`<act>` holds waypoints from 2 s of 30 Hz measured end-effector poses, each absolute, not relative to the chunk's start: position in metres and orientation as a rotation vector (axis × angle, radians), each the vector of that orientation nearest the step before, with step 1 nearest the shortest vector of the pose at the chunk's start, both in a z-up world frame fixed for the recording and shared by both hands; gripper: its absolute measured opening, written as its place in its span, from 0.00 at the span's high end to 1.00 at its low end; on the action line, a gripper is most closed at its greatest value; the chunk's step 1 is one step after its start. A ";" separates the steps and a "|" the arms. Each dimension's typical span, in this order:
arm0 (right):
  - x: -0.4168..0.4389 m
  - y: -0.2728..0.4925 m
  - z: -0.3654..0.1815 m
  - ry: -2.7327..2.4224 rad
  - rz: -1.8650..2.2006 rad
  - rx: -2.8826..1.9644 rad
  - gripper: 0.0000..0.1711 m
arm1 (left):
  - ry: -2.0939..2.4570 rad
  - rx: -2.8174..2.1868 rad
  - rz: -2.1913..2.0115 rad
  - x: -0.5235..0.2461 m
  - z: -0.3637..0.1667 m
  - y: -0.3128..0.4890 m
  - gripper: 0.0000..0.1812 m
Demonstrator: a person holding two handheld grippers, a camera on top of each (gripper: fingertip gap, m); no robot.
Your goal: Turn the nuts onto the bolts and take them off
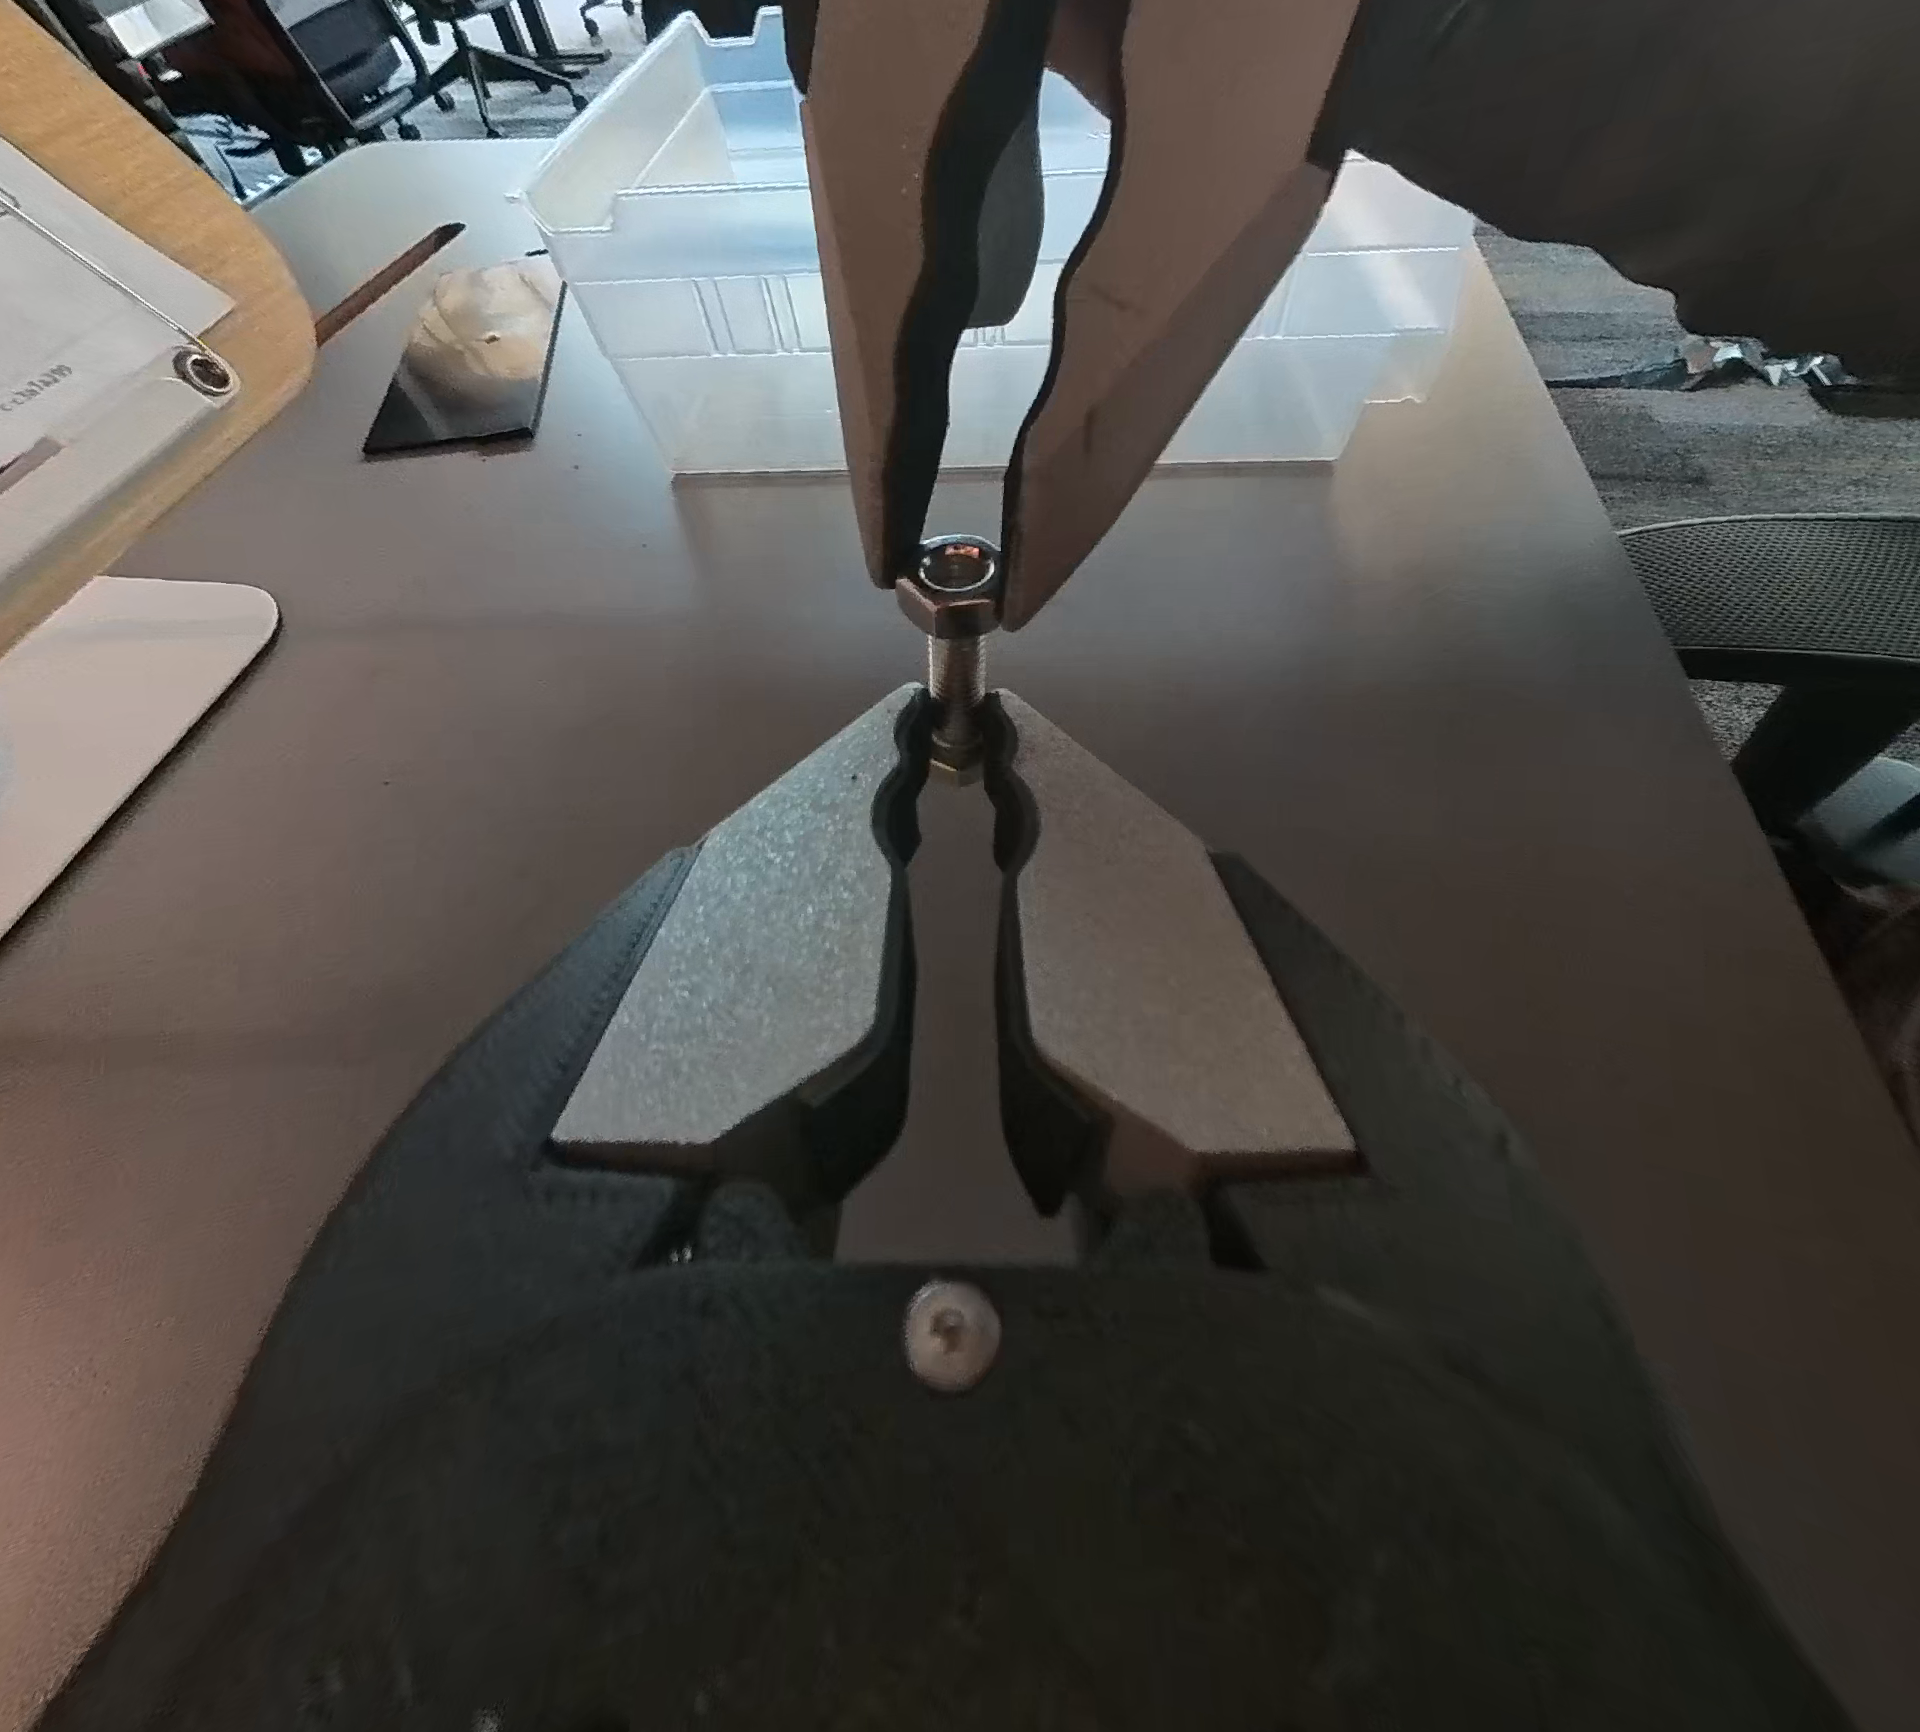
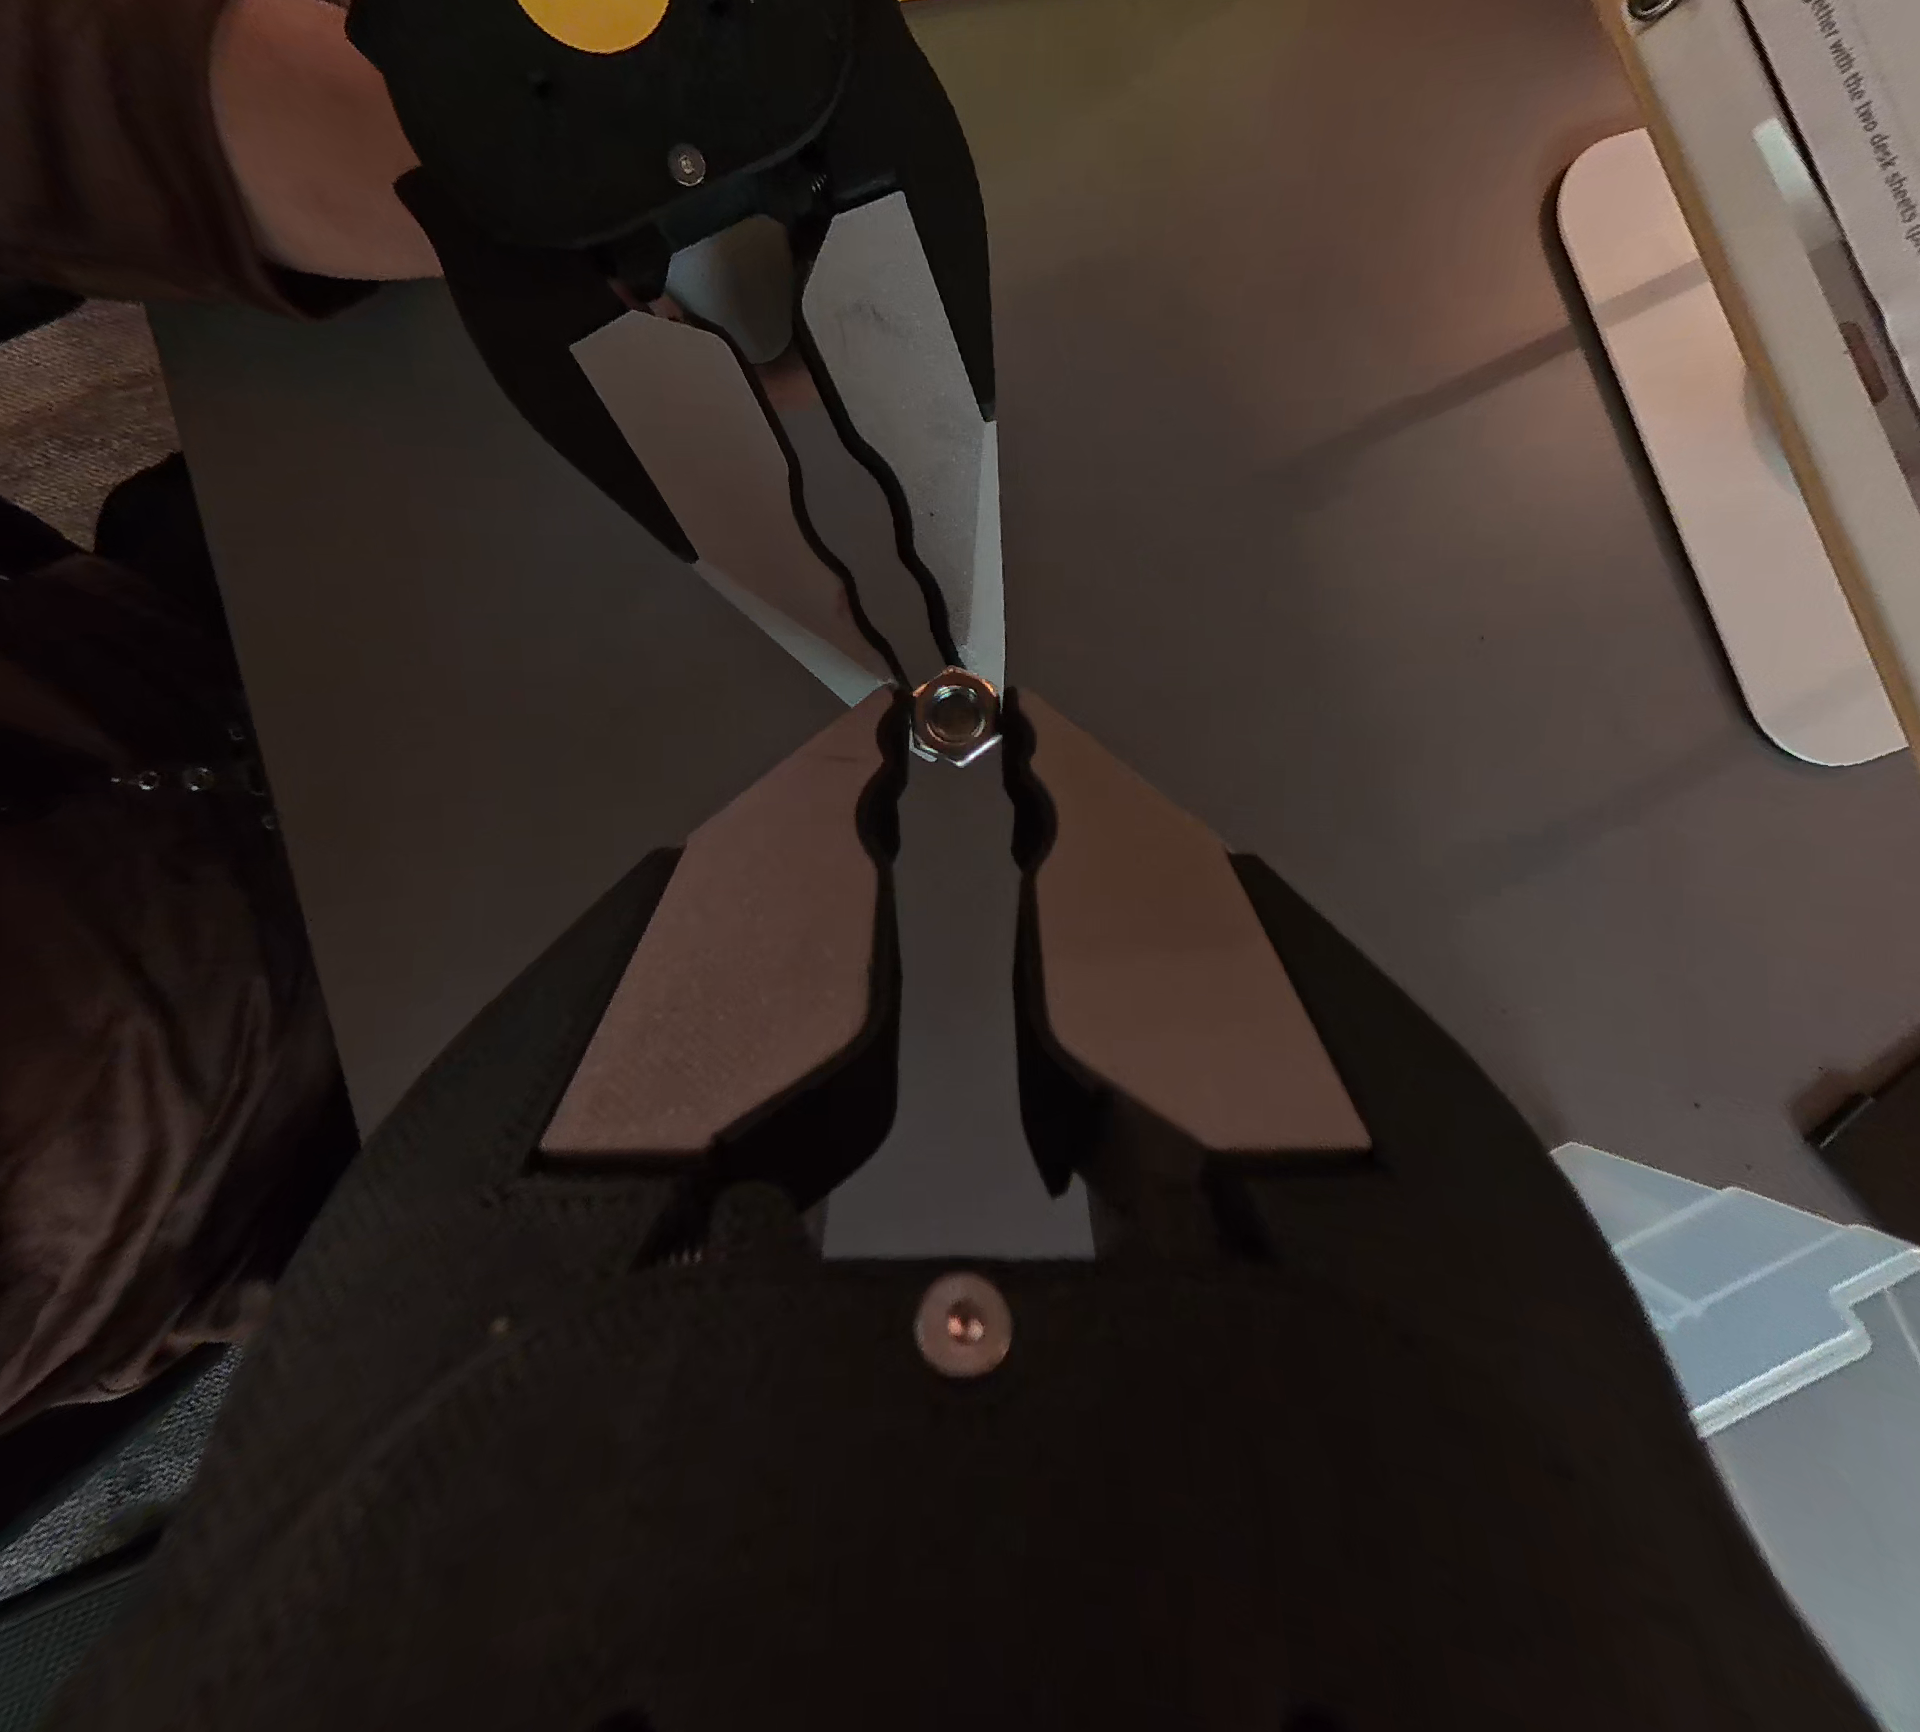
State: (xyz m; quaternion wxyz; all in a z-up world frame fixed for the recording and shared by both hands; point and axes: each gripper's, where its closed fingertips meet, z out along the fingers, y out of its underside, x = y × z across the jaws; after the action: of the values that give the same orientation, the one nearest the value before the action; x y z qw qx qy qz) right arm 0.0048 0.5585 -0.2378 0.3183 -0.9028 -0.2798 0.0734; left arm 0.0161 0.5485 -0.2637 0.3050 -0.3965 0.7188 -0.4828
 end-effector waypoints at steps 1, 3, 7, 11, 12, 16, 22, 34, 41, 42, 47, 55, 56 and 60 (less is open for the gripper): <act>0.005 0.559 -0.238 -0.733 0.191 -2.375 0.92 | 1.900 -1.052 -1.278 0.016 -0.263 0.549 0.96; 0.005 0.560 -0.237 -0.721 0.191 -2.378 0.92 | 1.896 -1.053 -1.276 0.016 -0.263 0.550 0.96; 0.005 0.561 -0.237 -0.696 0.195 -2.388 0.92 | 1.890 -1.057 -1.275 0.017 -0.263 0.551 0.96; 0.006 0.562 -0.236 -0.662 0.202 -2.404 0.92 | 1.885 -1.058 -1.274 0.017 -0.262 0.551 0.96; 0.006 0.562 -0.236 -0.656 0.203 -2.406 0.92 | 1.883 -1.059 -1.276 0.017 -0.262 0.551 0.96; 0.006 0.563 -0.236 -0.639 0.199 -2.416 0.92 | 1.879 -1.060 -1.276 0.017 -0.262 0.552 0.96; 0.007 0.565 -0.236 -0.608 0.187 -2.432 0.92 | 1.872 -1.070 -1.270 0.018 -0.262 0.553 0.96; 0.008 0.569 -0.234 -0.572 0.171 -2.416 0.92 | 1.846 -1.097 -1.270 0.019 -0.260 0.557 0.96; 0.009 0.570 -0.232 -0.580 0.137 -2.401 0.92 | 1.830 -1.106 -1.272 0.020 -0.258 0.558 0.96; 0.009 0.570 -0.232 -0.583 0.133 -2.398 0.92 | 1.828 -1.107 -1.276 0.020 -0.257 0.558 0.96; 0.008 0.571 -0.231 -0.585 0.138 -2.388 0.92 | 1.826 -1.100 -1.277 0.019 -0.257 0.559 0.96; 0.009 0.569 -0.230 -0.584 0.145 -2.375 0.92 | 1.830 -1.094 -1.274 0.019 -0.257 0.558 0.96; 0.009 0.569 -0.230 -0.583 0.147 -2.373 0.92 | 1.830 -1.094 -1.276 0.019 -0.257 0.558 0.96; 0.009 0.568 -0.230 -0.581 0.149 -2.368 0.92 | 1.830 -1.096 -1.277 0.019 -0.257 0.559 0.96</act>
State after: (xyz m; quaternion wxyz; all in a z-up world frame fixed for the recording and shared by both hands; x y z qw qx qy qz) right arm 0.0092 0.5683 -0.2295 0.3421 -0.9109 -0.2236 0.0572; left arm 0.0192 0.5585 -0.2568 0.3219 -0.4173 0.6969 -0.4864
